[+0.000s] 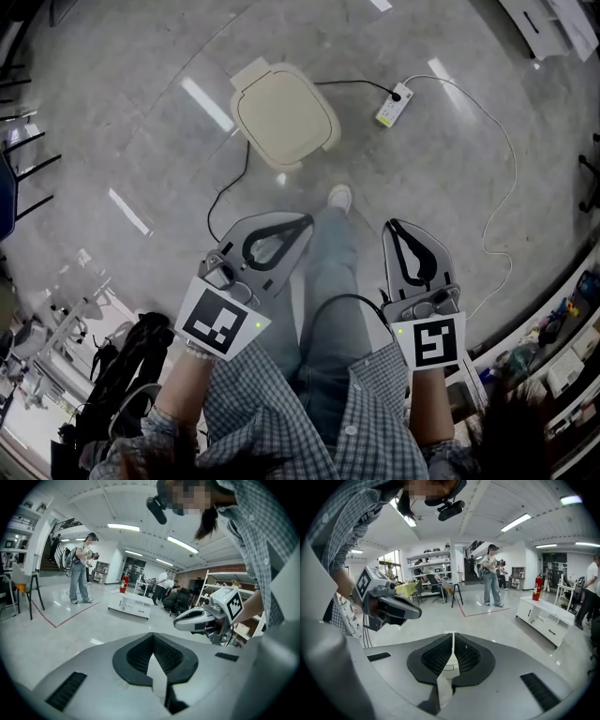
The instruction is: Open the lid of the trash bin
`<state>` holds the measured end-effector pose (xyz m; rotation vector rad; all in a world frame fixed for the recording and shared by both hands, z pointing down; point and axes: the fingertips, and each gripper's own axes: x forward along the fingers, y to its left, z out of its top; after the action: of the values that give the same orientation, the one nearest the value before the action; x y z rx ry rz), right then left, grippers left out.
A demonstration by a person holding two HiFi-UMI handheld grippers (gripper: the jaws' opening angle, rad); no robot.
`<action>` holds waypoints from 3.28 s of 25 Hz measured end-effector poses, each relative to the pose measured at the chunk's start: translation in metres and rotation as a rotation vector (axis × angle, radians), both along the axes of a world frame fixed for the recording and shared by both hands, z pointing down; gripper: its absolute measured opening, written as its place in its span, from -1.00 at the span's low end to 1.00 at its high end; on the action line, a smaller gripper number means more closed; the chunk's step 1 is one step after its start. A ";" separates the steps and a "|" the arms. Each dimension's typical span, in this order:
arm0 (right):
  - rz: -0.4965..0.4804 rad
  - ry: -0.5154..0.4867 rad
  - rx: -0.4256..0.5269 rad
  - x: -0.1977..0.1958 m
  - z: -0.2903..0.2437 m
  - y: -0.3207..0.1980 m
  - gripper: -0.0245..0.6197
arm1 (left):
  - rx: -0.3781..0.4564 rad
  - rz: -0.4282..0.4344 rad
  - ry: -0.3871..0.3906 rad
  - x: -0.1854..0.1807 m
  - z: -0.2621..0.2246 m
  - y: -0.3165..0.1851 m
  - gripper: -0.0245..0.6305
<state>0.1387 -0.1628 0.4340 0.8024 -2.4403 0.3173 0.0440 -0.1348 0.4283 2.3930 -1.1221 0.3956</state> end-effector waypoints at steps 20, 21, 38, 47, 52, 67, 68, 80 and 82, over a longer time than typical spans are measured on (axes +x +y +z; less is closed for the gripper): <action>0.069 0.026 -0.096 0.041 0.054 0.015 -0.84 | -0.205 -0.043 -0.094 0.012 0.152 -0.001 -0.93; 0.068 0.028 -0.093 0.042 0.055 0.014 -0.84 | -0.215 -0.042 -0.097 0.013 0.160 0.000 -0.93; 0.100 0.009 -0.156 0.056 0.079 0.018 -0.84 | -0.395 -0.092 -0.291 0.007 0.280 -0.017 -0.93; 0.145 -0.005 -0.208 0.069 0.091 0.019 -0.84 | -0.515 -0.092 -0.402 0.005 0.327 0.001 -0.93; 0.165 -0.017 -0.245 0.073 0.097 0.019 -0.84 | -0.517 -0.063 -0.553 0.002 0.340 0.002 -0.93; 0.221 -0.044 -0.303 0.076 0.109 0.011 -0.84 | -0.546 -0.014 -0.807 0.004 0.357 0.003 -0.93; 0.223 -0.041 -0.304 0.077 0.109 0.010 -0.84 | -0.541 -0.004 -0.832 0.004 0.357 0.003 -0.93; 0.245 -0.040 -0.320 0.083 0.110 0.010 -0.84 | -0.542 -0.013 -0.825 0.006 0.357 0.002 -0.93; 0.241 -0.046 -0.313 0.082 0.110 0.010 -0.84 | -0.548 -0.038 -0.789 0.005 0.356 0.001 -0.93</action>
<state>0.2207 -0.1526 0.5442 0.9542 -2.2560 0.7945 0.0490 -0.1340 0.7842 1.7368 -1.1469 1.5026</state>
